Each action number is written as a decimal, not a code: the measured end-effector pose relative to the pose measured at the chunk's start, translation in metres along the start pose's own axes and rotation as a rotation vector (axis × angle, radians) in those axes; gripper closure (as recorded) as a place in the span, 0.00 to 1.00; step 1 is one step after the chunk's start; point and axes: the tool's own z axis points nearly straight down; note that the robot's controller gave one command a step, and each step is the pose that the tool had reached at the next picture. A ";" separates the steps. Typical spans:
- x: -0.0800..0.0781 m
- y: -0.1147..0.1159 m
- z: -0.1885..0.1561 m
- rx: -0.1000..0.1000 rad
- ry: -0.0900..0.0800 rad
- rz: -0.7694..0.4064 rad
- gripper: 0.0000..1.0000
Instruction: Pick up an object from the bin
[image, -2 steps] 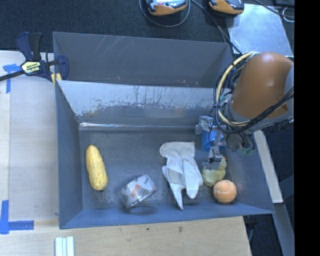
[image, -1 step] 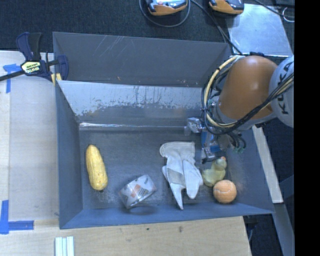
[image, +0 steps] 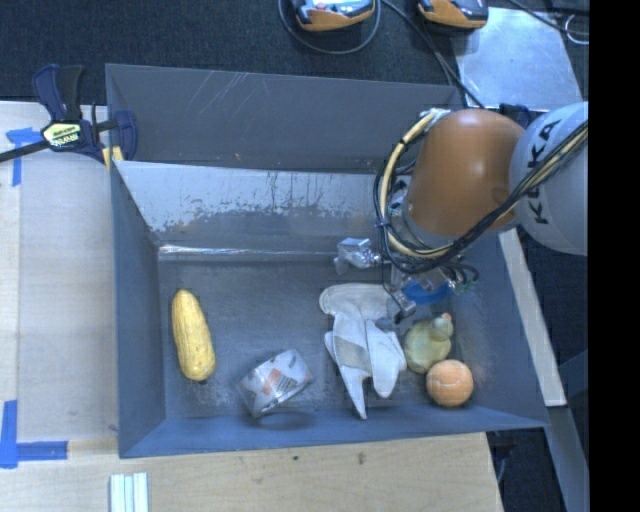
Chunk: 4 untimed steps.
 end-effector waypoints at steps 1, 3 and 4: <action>-0.016 0.019 0.022 0.000 0.001 -0.306 0.00; -0.036 -0.004 0.066 0.002 -0.008 -0.679 1.00; -0.036 -0.004 0.066 0.002 -0.008 -0.678 1.00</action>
Offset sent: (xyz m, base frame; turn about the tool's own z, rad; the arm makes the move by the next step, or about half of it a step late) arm 0.0290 0.0260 -0.0677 -0.3032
